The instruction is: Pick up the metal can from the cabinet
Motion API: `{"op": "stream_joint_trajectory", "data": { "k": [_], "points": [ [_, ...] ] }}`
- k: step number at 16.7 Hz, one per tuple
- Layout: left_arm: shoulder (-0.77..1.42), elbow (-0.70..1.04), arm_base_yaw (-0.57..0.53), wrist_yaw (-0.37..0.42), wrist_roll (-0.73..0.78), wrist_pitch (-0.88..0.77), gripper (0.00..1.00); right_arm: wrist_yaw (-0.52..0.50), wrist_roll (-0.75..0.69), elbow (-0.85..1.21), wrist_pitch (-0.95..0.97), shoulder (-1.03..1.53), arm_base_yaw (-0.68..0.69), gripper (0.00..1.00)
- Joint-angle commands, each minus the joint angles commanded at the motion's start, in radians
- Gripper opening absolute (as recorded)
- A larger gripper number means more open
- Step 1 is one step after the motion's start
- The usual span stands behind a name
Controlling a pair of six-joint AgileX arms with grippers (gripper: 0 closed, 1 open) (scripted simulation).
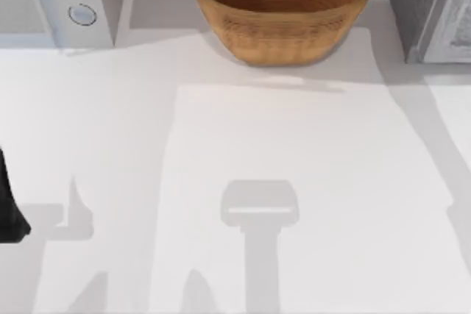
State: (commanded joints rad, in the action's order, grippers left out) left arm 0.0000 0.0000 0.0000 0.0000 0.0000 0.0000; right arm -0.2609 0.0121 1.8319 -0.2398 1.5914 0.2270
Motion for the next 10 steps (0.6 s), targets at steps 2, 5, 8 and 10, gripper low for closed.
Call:
{"op": "stream_joint_trajectory", "data": {
  "k": [2,5,8,10],
  "points": [
    [0.000,0.000,0.000,0.000,0.000,0.000,1.00,0.002,0.000,0.016,-0.001,0.011,-0.001,1.00],
    [0.000,0.000,0.000,0.000,0.000,0.000,1.00,0.012,0.000,0.093,-0.011,0.075,-0.010,1.00],
    [0.000,0.000,0.000,0.000,0.000,0.000,1.00,0.024,0.000,0.195,-0.026,0.162,-0.023,1.00],
    [0.000,0.000,0.000,0.000,0.000,0.000,1.00,0.031,0.000,0.255,-0.035,0.212,-0.031,1.00]
  ]
}}
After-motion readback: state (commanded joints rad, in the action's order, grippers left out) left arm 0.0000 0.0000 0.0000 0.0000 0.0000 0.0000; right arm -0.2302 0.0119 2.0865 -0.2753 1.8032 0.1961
